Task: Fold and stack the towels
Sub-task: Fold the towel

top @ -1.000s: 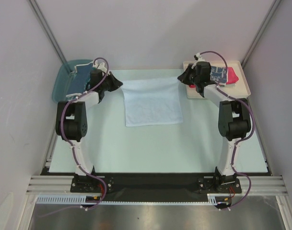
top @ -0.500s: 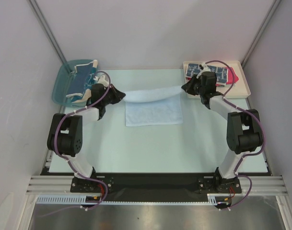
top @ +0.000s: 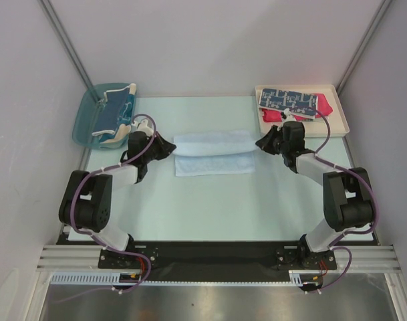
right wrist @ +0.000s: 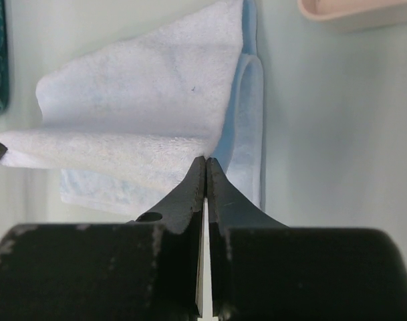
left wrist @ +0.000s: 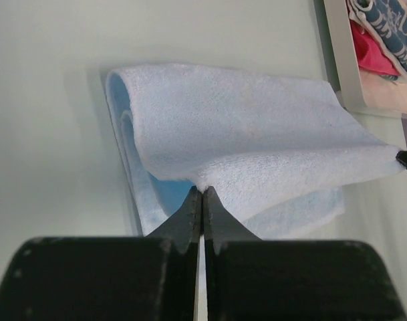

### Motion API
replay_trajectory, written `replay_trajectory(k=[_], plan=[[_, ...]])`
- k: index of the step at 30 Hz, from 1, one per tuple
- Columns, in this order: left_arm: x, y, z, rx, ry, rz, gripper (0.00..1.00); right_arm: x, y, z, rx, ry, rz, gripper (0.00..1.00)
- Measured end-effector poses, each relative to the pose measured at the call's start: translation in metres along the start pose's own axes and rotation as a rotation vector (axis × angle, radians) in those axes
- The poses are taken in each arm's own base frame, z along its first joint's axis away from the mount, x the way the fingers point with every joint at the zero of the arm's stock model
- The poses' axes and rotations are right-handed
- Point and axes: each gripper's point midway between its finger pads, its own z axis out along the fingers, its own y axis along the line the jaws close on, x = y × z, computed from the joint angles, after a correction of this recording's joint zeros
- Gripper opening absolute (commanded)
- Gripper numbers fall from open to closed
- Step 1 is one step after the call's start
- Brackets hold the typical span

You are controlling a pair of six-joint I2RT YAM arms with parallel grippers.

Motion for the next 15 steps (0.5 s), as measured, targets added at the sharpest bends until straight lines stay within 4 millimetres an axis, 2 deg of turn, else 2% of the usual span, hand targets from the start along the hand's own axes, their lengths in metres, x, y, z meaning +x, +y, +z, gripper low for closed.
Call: replay_trajectory(k=[6, 15], plan=[[0.010, 0.000, -0.009, -0.001, 0.005, 0.002, 0.00, 0.012, -0.001, -0.008, -0.002, 0.006, 0.006, 0.00], [0.013, -0.007, -0.020, 0.015, -0.005, 0.013, 0.00, 0.021, 0.002, -0.015, -0.008, -0.003, 0.006, 0.00]])
